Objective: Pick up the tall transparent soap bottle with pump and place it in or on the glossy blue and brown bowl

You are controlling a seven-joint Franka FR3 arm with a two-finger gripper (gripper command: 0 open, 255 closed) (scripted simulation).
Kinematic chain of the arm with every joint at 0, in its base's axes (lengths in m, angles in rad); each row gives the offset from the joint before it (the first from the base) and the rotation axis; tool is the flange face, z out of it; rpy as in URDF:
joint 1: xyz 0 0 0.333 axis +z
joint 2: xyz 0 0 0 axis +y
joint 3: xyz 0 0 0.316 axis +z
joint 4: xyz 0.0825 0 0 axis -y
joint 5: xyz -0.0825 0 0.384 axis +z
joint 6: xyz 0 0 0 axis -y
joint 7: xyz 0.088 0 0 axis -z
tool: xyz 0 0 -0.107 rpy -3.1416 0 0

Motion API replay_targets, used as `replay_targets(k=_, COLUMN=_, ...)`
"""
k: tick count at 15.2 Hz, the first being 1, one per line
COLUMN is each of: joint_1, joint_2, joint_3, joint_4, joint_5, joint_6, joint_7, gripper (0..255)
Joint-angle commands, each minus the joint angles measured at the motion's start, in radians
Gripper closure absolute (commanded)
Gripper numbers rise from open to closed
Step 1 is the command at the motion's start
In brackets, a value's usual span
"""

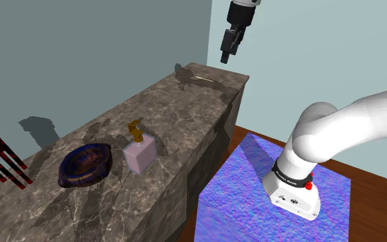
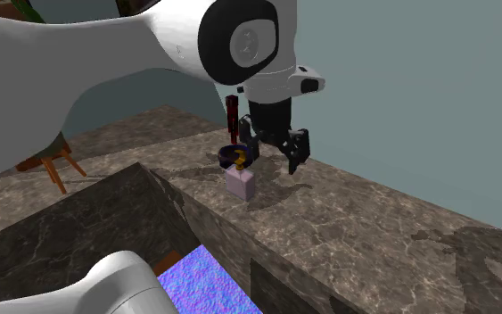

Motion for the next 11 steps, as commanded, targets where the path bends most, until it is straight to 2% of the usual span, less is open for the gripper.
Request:
replay_targets(k=1, joint_1=0.000, joint_2=0.000, joint_3=0.000, joint_4=0.000, joint_5=0.000, joint_6=0.000, joint_7=0.000, gripper=0)
replay_targets(k=11, joint_1=0.074, joint_2=0.125, joint_3=0.085, joint_4=-0.141, joint_5=0.140, joint_6=0.294, joint_7=0.088, gripper=0)
